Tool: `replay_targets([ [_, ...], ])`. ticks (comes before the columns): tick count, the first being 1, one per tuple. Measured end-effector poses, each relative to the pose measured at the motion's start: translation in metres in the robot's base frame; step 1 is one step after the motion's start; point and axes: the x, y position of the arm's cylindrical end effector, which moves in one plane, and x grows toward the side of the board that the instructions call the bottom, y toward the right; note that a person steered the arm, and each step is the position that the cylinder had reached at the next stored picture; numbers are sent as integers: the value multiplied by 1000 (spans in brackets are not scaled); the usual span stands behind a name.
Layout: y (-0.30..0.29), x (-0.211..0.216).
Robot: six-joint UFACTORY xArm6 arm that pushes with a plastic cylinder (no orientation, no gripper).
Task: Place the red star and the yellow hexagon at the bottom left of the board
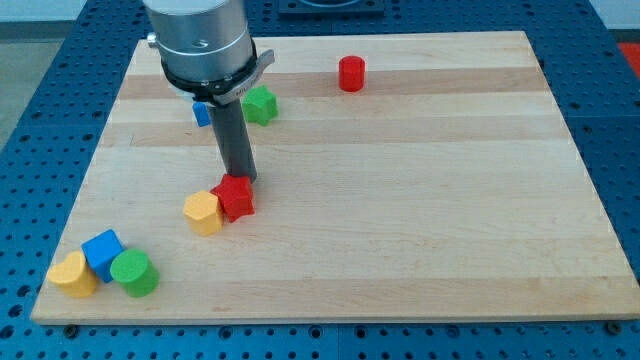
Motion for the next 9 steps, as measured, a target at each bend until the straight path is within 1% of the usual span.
replay_targets([
  [3, 0, 28],
  [7, 0, 46],
  [8, 10, 48],
  [9, 37, 53],
])
